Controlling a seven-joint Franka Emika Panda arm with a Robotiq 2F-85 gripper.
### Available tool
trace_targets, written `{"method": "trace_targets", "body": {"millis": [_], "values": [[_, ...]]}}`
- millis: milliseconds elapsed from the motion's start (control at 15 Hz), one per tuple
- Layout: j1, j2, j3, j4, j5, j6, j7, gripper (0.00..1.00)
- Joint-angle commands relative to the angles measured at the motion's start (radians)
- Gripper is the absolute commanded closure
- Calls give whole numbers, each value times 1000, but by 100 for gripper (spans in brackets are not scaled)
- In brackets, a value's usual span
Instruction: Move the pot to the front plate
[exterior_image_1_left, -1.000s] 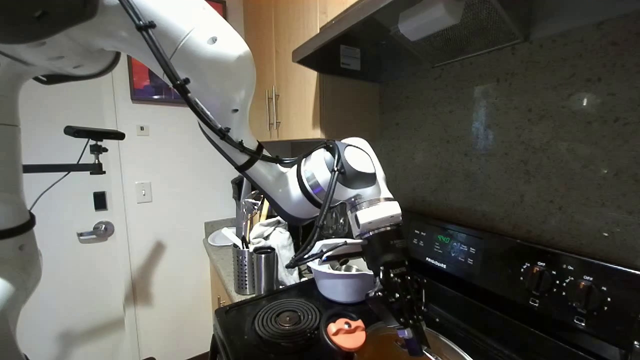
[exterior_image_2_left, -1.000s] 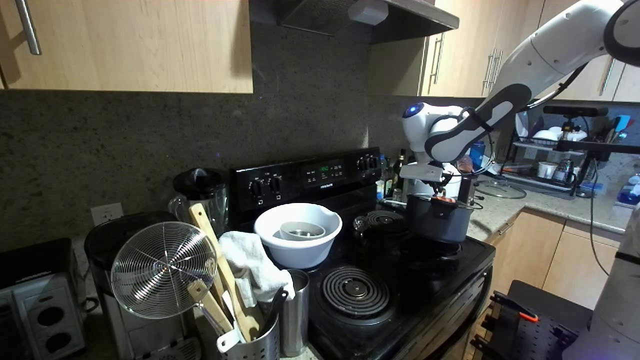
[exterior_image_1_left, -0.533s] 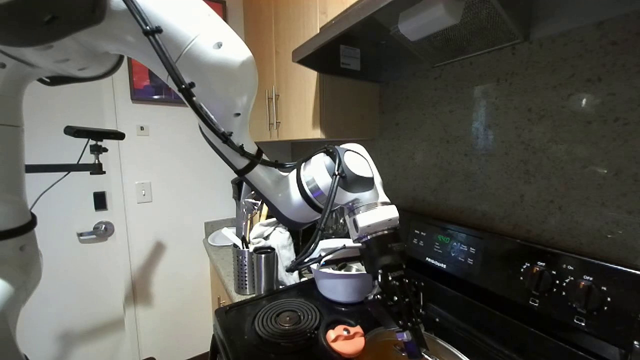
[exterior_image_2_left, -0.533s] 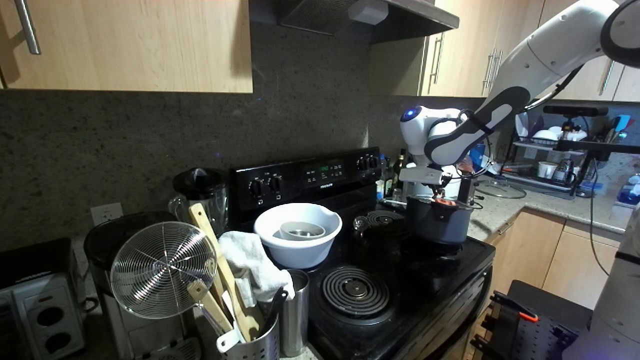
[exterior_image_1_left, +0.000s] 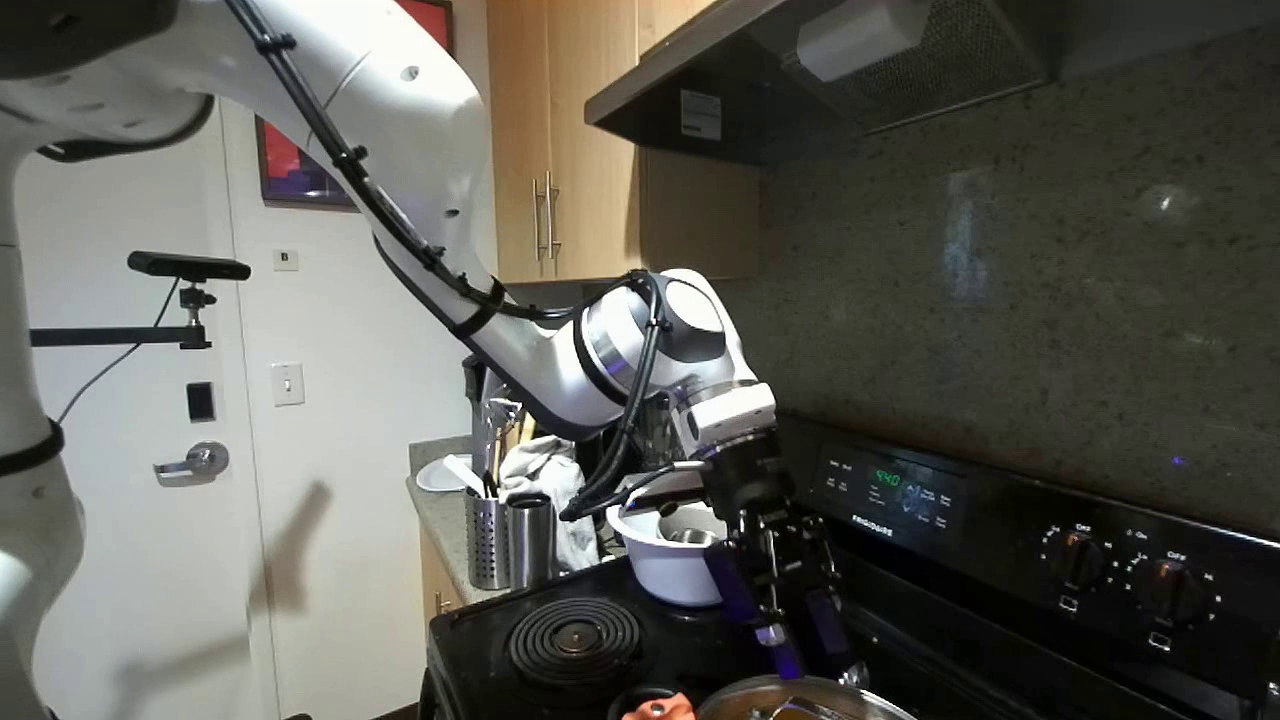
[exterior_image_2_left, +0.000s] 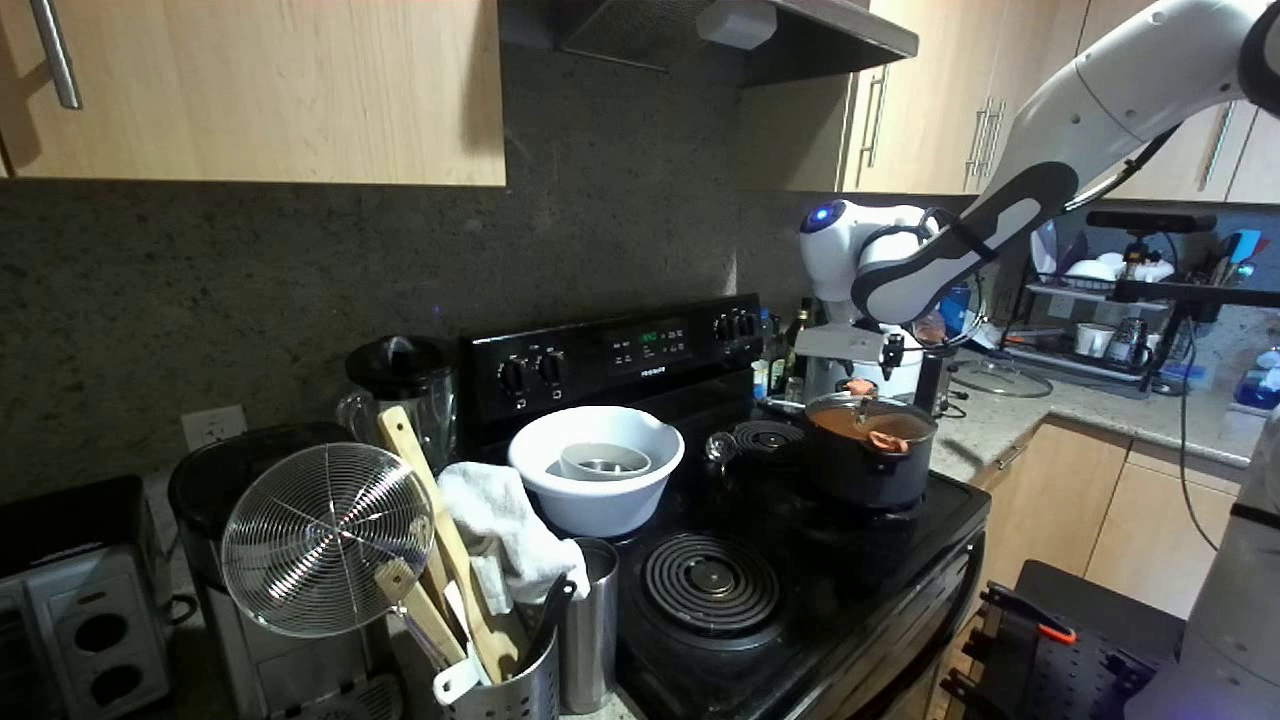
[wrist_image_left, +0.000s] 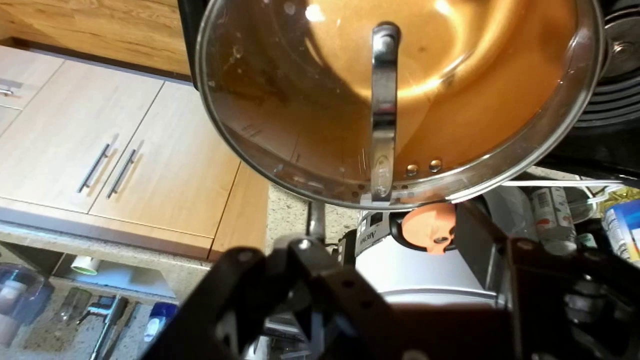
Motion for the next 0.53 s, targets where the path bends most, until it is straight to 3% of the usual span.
{"method": "trace_targets", "body": {"millis": [0, 467], "values": [[-1, -65, 29, -40, -24, -27, 29, 1], [16, -149, 95, -19, -6, -117, 13, 0]]}}
